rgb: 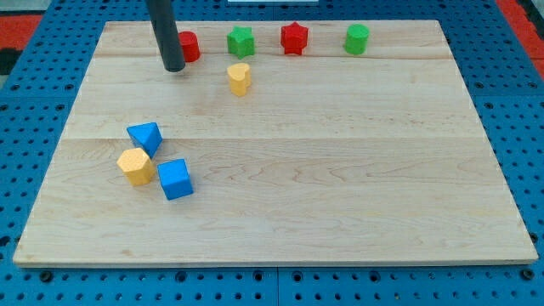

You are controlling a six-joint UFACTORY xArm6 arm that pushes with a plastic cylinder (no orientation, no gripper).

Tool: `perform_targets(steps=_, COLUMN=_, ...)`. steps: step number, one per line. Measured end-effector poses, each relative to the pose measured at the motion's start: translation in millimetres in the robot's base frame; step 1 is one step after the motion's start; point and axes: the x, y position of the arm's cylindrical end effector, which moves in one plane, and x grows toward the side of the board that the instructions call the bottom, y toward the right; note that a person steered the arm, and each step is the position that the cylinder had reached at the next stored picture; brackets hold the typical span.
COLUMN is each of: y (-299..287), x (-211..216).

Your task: Push the blue cube along with yellow hexagon towards the center left

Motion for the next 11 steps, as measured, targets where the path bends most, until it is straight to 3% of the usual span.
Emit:
perform_targets(steps=2, y=-1, x=-26)
perform_targets(steps=4, y=-12, x=87)
perform_targets(steps=6, y=58, x=202)
perform_targets(steps=7, y=76, x=237)
perform_targets(steps=11, y=-14, x=245)
